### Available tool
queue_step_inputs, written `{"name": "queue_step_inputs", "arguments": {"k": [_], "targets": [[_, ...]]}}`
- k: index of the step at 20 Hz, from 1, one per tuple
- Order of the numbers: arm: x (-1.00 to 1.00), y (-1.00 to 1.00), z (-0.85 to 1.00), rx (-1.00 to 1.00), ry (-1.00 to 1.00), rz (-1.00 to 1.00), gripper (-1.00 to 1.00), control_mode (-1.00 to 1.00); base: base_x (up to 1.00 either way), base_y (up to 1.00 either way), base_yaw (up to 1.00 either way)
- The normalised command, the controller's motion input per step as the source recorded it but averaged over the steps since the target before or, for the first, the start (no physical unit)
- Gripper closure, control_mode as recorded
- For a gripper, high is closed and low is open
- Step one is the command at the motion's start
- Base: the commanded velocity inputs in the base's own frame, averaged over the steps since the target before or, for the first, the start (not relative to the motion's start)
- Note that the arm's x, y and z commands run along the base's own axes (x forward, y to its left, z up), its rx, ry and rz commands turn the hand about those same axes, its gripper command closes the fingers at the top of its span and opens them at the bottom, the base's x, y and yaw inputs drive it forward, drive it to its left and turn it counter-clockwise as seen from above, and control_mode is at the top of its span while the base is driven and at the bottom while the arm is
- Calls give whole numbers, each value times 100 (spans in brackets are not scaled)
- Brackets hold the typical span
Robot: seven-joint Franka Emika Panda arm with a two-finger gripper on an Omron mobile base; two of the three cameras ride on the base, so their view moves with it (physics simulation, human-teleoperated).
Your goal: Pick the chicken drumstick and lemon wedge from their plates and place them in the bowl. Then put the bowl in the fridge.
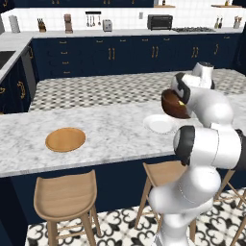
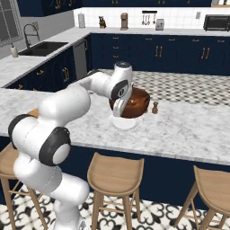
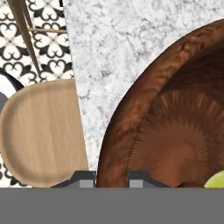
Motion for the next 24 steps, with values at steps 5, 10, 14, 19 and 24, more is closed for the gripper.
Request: {"name": "queue_step_inputs", "arguments": {"k": [5,10,14,19,24], "targets": [[-43,76,17,0,7,1,100,-100,0,0,0],[-58,49,0,-4,-5,8,100,-100,0,0,0],[-59,41,0,-9,-9,8,100,-100,0,0,0],[-36,4,9,-1,0,1,100,-100,0,0,0],[-46,0,10,0,0,0,100,-100,0,0,0]]}}
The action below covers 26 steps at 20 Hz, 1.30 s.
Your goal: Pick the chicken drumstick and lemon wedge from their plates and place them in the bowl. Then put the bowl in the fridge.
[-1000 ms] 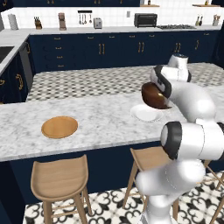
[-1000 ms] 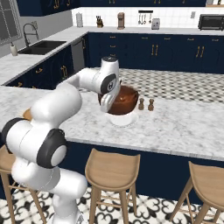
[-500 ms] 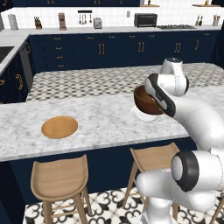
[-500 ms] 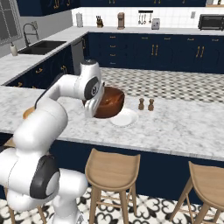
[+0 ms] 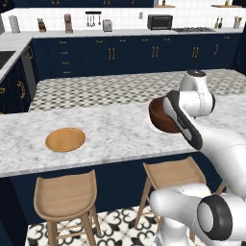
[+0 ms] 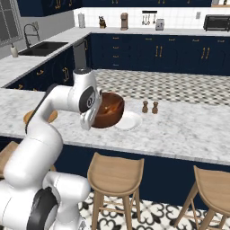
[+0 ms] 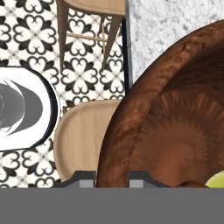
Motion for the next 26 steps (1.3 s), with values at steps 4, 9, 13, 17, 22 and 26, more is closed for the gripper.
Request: {"name": "queue_step_inputs", "arguments": {"k": [4,9,13,17,22,26], "targets": [[-14,0,11,0,0,0,100,-100,0,0,0],[-7,0,0,0,0,0,100,100,-9,-1,0],[0,0,0,0,0,0,100,100,-94,-73,-2],[0,0,0,0,0,0,100,100,-48,-100,-8],[0,0,0,0,0,0,100,100,-13,-100,-7],[0,0,0,0,0,0,100,100,-1,-100,-3]]}}
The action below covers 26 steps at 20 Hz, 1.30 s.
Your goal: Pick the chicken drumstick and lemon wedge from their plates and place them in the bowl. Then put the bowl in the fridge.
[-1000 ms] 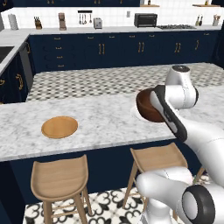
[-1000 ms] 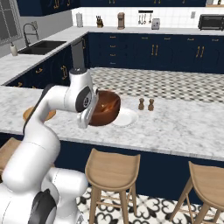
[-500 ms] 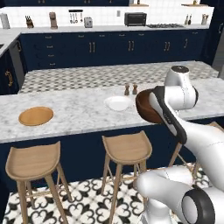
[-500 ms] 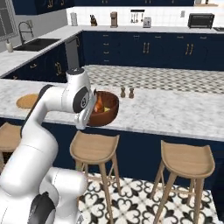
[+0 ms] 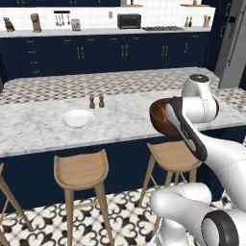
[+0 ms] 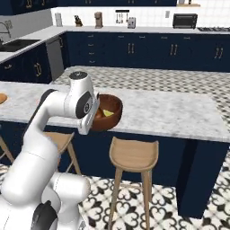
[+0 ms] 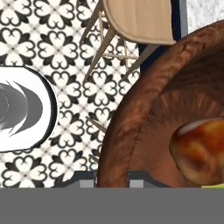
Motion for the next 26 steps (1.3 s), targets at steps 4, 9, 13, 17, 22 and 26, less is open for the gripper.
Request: {"name": "queue_step_inputs", "arguments": {"k": [4,9,13,17,22,26], "targets": [[0,0,0,0,0,0,100,100,0,-100,0],[0,0,0,0,0,0,100,100,0,-100,0],[0,0,0,0,0,0,100,100,0,-100,0],[0,0,0,0,0,0,100,100,0,-100,0],[0,0,0,0,0,0,100,100,4,-100,0],[0,0,0,0,0,0,100,100,30,-100,0]]}}
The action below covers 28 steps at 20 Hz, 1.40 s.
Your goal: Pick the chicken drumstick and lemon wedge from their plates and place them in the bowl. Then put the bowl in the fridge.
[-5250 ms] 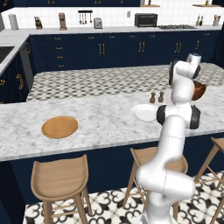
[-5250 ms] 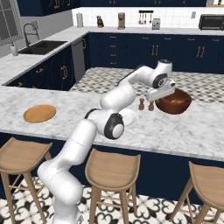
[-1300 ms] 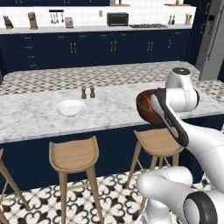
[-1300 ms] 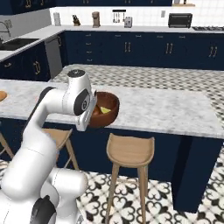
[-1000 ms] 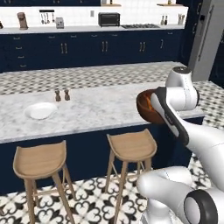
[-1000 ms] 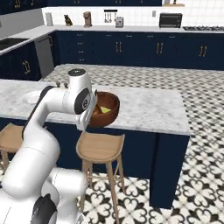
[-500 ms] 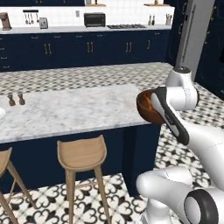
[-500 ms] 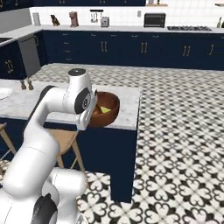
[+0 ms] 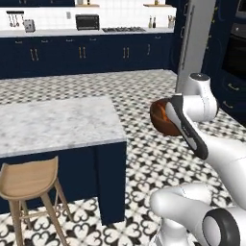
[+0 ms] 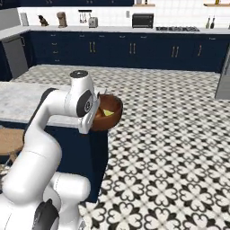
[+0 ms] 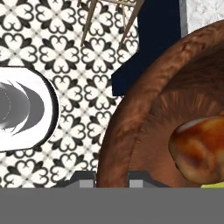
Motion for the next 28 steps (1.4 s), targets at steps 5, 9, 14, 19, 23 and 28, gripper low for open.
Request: {"name": "queue_step_inputs", "arguments": {"k": [5,9,14,19,23,28], "targets": [[0,0,0,0,0,0,100,100,93,-100,3],[0,0,0,0,0,0,100,100,100,-92,6],[0,0,0,0,0,0,100,100,100,-67,8],[0,0,0,0,0,0,100,100,100,-29,5],[0,0,0,0,0,0,100,100,100,-16,3],[0,0,0,0,0,0,100,100,100,-17,1]]}}
